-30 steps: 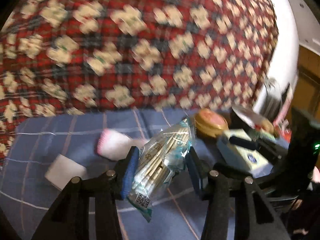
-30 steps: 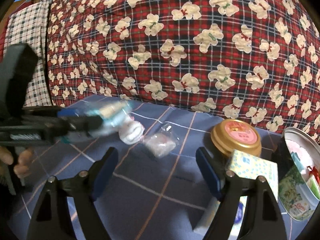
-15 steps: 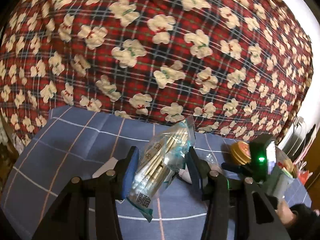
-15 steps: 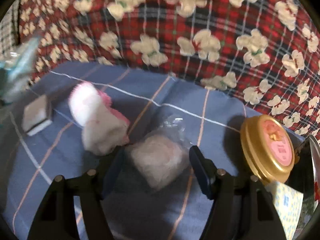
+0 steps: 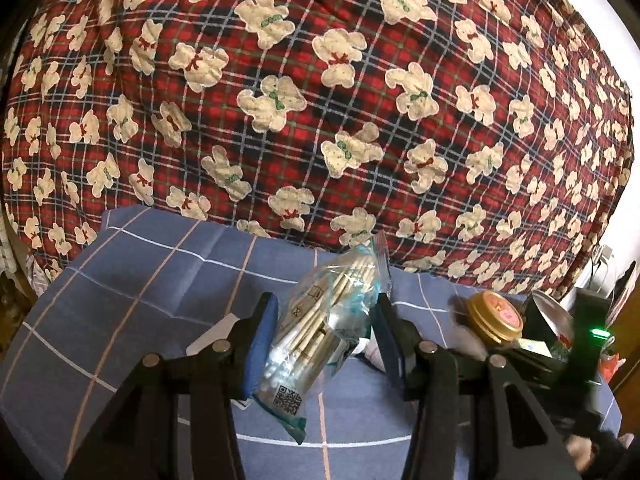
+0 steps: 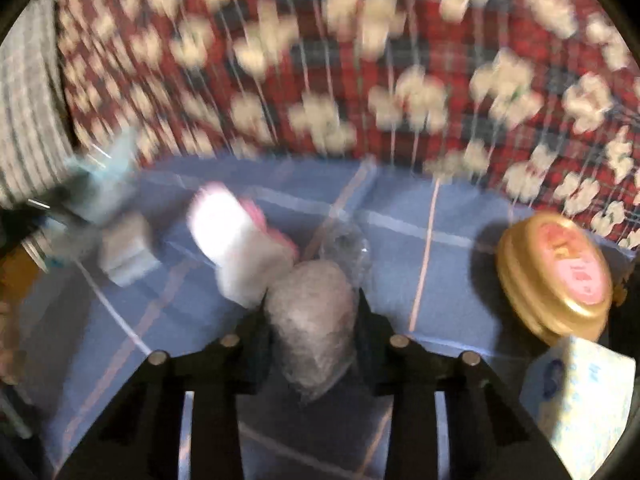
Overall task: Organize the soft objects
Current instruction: 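Grasp the cotton-swab bag with the left gripper while the right gripper grasps the clear plastic bag, then carry the cotton-swab bag and clear plastic bag over the metal tin with both grippers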
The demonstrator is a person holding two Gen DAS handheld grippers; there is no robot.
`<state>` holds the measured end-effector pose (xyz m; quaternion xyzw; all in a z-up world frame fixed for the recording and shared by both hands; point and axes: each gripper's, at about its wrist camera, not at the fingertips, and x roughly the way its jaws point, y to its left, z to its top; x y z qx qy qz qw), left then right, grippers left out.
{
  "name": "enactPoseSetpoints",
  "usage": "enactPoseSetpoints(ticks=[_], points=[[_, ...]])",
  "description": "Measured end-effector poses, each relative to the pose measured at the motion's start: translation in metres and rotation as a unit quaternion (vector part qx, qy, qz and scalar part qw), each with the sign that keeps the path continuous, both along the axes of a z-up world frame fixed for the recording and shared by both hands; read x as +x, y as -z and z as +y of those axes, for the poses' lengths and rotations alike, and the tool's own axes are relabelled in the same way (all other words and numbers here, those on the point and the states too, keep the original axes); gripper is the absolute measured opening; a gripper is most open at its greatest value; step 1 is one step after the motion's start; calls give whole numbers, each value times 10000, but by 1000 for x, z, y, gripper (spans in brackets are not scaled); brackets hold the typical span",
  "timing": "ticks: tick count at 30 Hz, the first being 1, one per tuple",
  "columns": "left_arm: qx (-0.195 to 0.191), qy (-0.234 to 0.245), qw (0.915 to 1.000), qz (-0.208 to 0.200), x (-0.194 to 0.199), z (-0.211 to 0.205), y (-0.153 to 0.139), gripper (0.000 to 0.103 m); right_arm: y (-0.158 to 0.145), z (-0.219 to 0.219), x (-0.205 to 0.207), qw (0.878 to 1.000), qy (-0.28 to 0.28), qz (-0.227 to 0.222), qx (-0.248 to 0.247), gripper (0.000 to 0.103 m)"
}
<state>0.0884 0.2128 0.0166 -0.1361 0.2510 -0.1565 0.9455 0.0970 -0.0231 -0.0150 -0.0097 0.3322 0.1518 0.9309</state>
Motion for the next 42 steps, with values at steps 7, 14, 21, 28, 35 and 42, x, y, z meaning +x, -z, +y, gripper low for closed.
enactPoseSetpoints(ticks=[7, 14, 21, 28, 35, 42], points=[[294, -181, 9981, -508, -11, -13, -2, 51, -27, 4, -63, 9896, 229, -1368, -382, 35], [368, -254, 9978, -499, -19, -37, 3, 51, -43, -18, -96, 9746, 679, -2061, -554, 36], [358, -321, 9965, -684, -46, -71, -3, 51, -44, -43, -107, 9708, 868, -2136, -661, 36], [456, -262, 9953, -813, -66, -107, -5, 51, -46, -65, -118, 9646, 1007, -2299, -815, 36], [371, -147, 9961, -784, -75, -138, -7, 51, -47, -92, -126, 9577, 1205, -2430, -965, 36], [432, 151, 9946, -926, -83, -183, -16, 51, -50, -128, -129, 9527, 1464, -2465, -1009, 36]])
